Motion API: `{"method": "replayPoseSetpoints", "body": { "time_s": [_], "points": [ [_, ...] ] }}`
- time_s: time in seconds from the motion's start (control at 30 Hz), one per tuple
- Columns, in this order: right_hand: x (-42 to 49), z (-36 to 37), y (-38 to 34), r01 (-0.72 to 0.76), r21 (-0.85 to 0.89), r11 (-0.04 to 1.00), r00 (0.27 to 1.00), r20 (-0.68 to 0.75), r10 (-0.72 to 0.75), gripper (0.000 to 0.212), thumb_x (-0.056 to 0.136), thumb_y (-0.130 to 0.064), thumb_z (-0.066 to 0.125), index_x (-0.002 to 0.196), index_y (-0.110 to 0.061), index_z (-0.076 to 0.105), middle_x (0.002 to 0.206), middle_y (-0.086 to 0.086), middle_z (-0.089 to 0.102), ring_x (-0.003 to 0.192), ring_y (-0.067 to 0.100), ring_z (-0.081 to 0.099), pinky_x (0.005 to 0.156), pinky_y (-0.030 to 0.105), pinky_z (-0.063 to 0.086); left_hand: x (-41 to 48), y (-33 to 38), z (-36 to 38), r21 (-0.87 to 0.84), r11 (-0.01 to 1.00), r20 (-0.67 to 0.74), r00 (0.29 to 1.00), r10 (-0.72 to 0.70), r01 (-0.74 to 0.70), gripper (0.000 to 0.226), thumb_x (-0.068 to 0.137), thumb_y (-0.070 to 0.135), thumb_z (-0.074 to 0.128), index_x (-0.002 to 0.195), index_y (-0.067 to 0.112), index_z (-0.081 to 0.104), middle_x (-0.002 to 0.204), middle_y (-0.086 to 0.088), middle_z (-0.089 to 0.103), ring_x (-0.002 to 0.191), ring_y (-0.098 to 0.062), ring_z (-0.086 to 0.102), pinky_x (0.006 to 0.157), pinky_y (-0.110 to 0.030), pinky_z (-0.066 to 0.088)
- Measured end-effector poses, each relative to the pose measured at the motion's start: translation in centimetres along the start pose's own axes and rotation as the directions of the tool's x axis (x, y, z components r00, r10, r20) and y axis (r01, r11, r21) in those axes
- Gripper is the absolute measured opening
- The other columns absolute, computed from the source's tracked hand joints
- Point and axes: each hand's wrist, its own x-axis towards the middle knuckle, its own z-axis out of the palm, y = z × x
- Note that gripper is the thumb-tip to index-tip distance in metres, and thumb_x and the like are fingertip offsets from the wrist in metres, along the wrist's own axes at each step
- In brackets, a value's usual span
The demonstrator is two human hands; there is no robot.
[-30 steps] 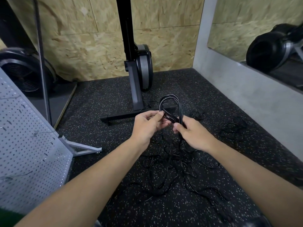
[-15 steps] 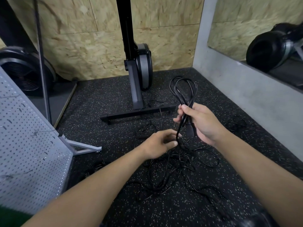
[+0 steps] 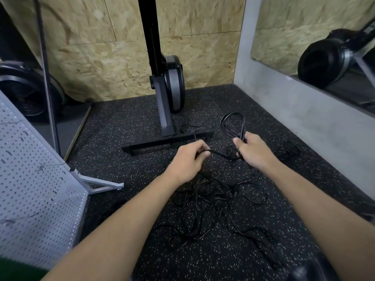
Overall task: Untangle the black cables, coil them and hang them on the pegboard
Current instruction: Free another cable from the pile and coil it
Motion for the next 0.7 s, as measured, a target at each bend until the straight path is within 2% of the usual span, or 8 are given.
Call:
{"method": "replayPoseSetpoints", "body": {
  "time_s": [0.13,0.23,0.33,0.43,0.5,0.6,0.67,0.7],
  "points": [
    [-0.2,1.3,-0.2,0.044,-0.053,0.998,0.995,0.089,-0.039,0.022,0.109,-0.036,0.043,0.11,-0.026,0.063,0.095,0.004,0.072,0.089,0.024,0.068,0.084,0.04,0.053,-0.2,1.3,-0.8,0.06,0.988,-0.19,0.97,0.151,-0.142,0.007,0.098,0.022,0.071,0.104,0.018,0.074,0.097,0.008,0.068,0.09,-0.003,0.061,0.082,-0.01,0.044],
    [0.0,2.4,-1.1,0.068,-0.026,0.997,0.988,0.138,-0.063,0.028,0.111,-0.038,0.039,0.114,-0.022,0.062,0.099,0.006,0.07,0.091,0.025,0.067,0.083,0.04,0.052,-0.2,1.1,-1.7,-0.036,0.989,-0.32,0.939,0.124,-0.142,0.009,0.092,0.02,0.08,0.099,0.017,0.075,0.093,0.01,0.07,0.089,-0.003,0.064,0.081,-0.011,0.047],
    [0.5,3.4,-1.2,0.079,-0.088,0.993,0.975,0.216,-0.058,0.036,0.111,-0.042,0.036,0.115,-0.016,0.06,0.107,0.008,0.069,0.095,0.026,0.065,0.079,0.037,0.046,0.5,0.5,-1.6,-0.073,0.989,-0.346,0.934,0.093,-0.125,0.013,0.087,0.02,0.085,0.094,0.017,0.074,0.089,0.011,0.071,0.086,-0.004,0.066,0.078,-0.014,0.049],
    [1.1,4.0,-0.9,-0.004,-0.017,1.0,0.954,0.3,0.009,0.061,0.101,-0.066,0.031,0.142,-0.027,0.055,0.145,-0.003,0.059,0.133,0.025,0.055,0.11,0.046,0.043,1.0,-0.2,-1.4,-0.093,0.991,-0.346,0.936,0.056,-0.094,0.014,0.084,0.022,0.087,0.092,0.017,0.076,0.087,0.013,0.073,0.084,-0.003,0.067,0.077,-0.013,0.05],
    [1.9,4.0,-0.7,-0.083,0.037,0.996,0.938,0.341,0.065,0.077,0.087,-0.082,0.03,0.148,-0.039,0.05,0.152,-0.01,0.052,0.138,0.021,0.051,0.116,0.049,0.037,1.6,-0.9,-1.4,-0.108,0.991,-0.341,0.939,0.035,-0.076,0.014,0.083,0.023,0.087,0.091,0.018,0.077,0.085,0.013,0.073,0.083,-0.003,0.067,0.076,-0.013,0.049],
    [2.3,4.3,-0.5,0.039,-0.078,0.996,0.916,0.402,-0.005,0.065,0.102,-0.064,0.04,0.157,-0.03,0.037,0.145,-0.018,0.04,0.139,0.014,0.043,0.109,0.036,0.035,2.3,-1.8,-1.0,-0.1,0.993,-0.327,0.945,0.027,-0.063,0.014,0.082,0.024,0.088,0.089,0.017,0.077,0.084,0.013,0.072,0.083,-0.004,0.066,0.075,-0.015,0.05],
    [2.4,4.7,-0.3,0.113,-0.136,0.984,0.902,0.43,-0.044,0.063,0.106,-0.057,0.04,0.16,-0.025,0.032,0.152,-0.012,0.042,0.144,0.018,0.042,0.115,0.037,0.034,2.6,-2.6,-0.9,-0.098,0.994,-0.319,0.948,0.016,-0.05,0.015,0.082,0.024,0.088,0.088,0.017,0.077,0.084,0.012,0.071,0.083,-0.003,0.066,0.075,-0.013,0.047],
    [2.5,4.9,-0.3,0.131,-0.125,0.984,0.904,0.423,-0.067,0.058,0.107,-0.055,0.041,0.158,-0.028,0.037,0.15,-0.013,0.048,0.138,0.018,0.048,0.113,0.037,0.038,2.7,-3.0,-0.8,-0.085,0.995,-0.319,0.947,0.02,-0.049,0.015,0.082,0.025,0.088,0.088,0.017,0.077,0.084,0.012,0.071,0.083,-0.003,0.065,0.075,-0.012,0.046]
  ]
}}
